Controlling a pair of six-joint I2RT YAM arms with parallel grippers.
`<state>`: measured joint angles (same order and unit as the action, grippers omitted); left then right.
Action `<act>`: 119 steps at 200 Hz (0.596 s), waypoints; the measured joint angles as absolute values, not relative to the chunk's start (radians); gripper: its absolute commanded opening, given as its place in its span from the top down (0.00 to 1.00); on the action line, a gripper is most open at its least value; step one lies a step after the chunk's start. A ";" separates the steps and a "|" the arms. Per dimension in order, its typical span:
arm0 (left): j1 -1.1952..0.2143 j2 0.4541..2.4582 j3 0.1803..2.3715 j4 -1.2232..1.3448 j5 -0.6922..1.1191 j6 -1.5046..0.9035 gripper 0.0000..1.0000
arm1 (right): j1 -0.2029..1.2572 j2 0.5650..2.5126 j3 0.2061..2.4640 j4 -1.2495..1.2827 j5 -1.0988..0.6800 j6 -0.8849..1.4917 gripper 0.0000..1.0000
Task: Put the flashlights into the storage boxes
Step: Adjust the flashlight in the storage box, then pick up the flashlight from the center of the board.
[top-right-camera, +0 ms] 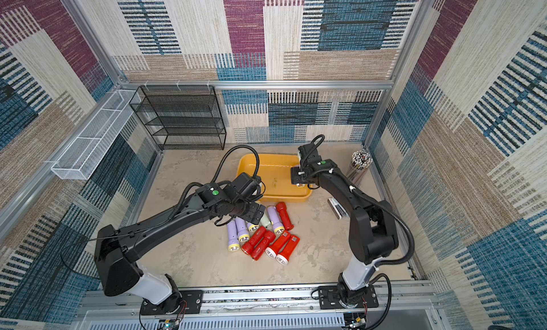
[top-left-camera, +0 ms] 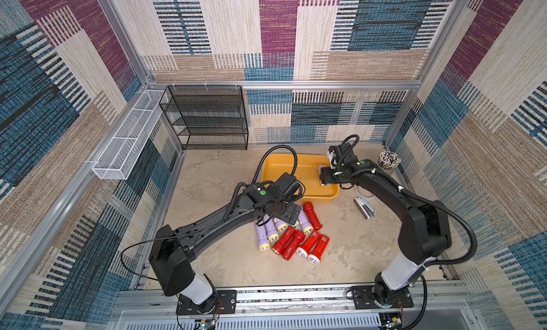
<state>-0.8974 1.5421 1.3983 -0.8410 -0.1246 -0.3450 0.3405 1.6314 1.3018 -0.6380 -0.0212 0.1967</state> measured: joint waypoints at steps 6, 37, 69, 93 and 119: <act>-0.907 1.529 1.394 -0.834 -0.125 -0.345 0.07 | 0.352 1.598 1.263 -0.627 -0.030 0.201 0.32; -0.951 1.438 1.370 -0.798 -0.121 -0.345 0.07 | 0.392 1.452 1.106 -0.592 -0.077 0.230 0.33; -0.970 1.330 1.309 -0.774 -0.125 -0.364 0.07 | 0.405 1.352 0.977 -0.561 -0.098 0.262 0.36; -0.976 1.248 1.226 -0.768 -0.128 -0.395 0.06 | 0.430 1.340 0.915 -0.540 -0.120 0.277 0.38; -0.982 1.157 1.139 -0.772 -0.130 -0.440 0.06 | 0.446 1.340 0.875 -0.506 -0.142 0.288 0.41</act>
<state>-0.9821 1.1568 1.1385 -0.7715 -0.1295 -0.4397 0.4461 1.3399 0.8745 -0.5060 -0.1425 0.2882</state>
